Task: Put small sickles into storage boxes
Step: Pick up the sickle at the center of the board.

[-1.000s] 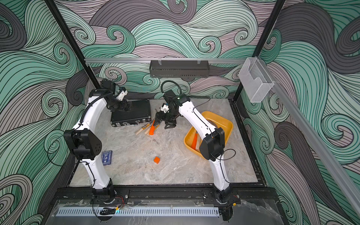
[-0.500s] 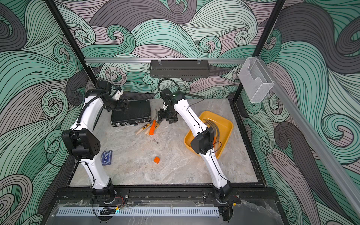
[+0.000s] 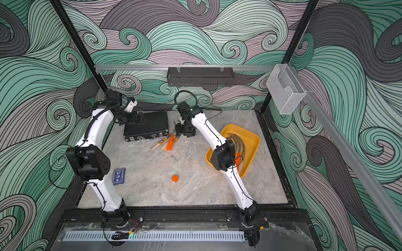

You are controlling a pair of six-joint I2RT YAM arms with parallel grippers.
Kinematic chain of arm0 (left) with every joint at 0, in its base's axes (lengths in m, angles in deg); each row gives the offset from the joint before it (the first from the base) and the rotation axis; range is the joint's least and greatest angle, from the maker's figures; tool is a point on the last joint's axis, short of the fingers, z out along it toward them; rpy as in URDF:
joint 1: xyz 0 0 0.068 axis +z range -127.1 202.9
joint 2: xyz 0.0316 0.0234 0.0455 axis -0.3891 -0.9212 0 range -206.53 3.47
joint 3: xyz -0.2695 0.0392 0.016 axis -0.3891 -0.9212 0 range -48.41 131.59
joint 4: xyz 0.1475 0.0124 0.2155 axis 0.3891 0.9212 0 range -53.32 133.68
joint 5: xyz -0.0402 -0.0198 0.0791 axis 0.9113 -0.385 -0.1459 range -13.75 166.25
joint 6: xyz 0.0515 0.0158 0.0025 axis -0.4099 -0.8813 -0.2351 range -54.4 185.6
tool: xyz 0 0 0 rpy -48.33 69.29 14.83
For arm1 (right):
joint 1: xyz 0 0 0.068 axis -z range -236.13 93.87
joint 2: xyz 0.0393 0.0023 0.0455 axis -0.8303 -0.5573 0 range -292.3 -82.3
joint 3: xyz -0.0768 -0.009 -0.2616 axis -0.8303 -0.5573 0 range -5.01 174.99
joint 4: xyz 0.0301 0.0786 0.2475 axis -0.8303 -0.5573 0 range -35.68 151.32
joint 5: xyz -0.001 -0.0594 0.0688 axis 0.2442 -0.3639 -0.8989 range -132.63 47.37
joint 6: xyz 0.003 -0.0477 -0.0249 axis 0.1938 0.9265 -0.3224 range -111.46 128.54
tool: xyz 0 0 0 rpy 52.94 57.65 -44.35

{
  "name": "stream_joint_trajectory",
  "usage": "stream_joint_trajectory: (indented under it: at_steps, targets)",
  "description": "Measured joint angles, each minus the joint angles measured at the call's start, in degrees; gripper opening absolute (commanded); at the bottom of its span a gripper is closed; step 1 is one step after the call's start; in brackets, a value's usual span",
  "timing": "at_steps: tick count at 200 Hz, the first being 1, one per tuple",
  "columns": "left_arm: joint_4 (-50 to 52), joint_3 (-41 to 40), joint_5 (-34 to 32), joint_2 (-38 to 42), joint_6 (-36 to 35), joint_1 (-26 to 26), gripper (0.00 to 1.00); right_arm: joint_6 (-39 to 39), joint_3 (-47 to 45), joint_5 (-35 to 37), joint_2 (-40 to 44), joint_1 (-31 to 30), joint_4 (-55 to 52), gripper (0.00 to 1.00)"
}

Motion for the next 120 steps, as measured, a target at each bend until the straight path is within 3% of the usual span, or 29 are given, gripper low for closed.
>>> stream_joint_trajectory:
  at_steps: [69,120]
  targets:
    - [2.3,-0.2,6.7,-0.6,-2.1,-0.2,0.96,-1.4,-1.4,0.9,0.1,0.3,1.8,0.67]
    - [3.2,-0.9,7.1,-0.8,-3.4,-0.2,0.96,-1.2,-6.7,0.7,0.9,0.7,2.3,0.66]
